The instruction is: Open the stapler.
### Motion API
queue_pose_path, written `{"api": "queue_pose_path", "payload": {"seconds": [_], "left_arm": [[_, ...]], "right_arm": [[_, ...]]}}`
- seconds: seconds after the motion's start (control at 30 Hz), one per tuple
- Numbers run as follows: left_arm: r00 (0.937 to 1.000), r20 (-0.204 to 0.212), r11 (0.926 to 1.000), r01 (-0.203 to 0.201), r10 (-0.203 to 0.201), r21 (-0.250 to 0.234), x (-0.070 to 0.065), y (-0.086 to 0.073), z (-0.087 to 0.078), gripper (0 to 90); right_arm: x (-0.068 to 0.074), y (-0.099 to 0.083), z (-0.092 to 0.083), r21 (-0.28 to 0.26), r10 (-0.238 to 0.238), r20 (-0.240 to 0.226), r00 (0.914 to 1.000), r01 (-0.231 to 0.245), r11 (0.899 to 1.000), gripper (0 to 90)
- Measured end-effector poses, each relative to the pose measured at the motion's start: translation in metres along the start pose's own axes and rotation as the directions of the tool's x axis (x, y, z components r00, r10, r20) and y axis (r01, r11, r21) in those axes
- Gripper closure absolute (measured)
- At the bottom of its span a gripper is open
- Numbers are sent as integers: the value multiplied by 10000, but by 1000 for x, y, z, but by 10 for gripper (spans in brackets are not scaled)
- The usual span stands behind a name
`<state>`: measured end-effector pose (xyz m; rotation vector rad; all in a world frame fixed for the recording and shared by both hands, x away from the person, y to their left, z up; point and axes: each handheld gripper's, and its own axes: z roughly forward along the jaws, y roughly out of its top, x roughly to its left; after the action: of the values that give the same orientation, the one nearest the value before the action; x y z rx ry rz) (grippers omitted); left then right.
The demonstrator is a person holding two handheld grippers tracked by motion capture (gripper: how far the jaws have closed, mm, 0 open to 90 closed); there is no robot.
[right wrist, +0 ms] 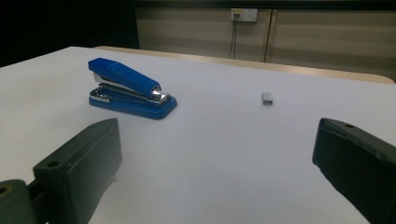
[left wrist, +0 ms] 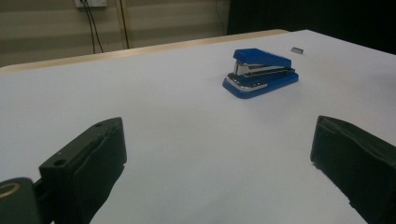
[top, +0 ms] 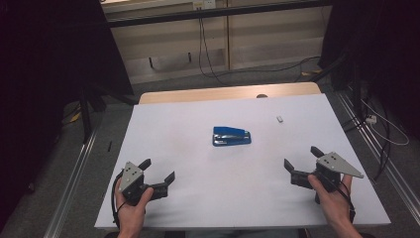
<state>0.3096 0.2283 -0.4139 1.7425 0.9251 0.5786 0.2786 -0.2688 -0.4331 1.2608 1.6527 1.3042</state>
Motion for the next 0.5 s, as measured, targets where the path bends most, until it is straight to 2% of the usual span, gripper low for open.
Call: {"api": "queue_pose_path", "payload": {"seconds": [0.5], "left_arm": [[9999, 86, 9998, -73, 71, 175, -1, 1, 6, 39]], "right_arm": [[2, 0, 4, 94, -119, -364, 9993, 122, 9999, 12]]}}
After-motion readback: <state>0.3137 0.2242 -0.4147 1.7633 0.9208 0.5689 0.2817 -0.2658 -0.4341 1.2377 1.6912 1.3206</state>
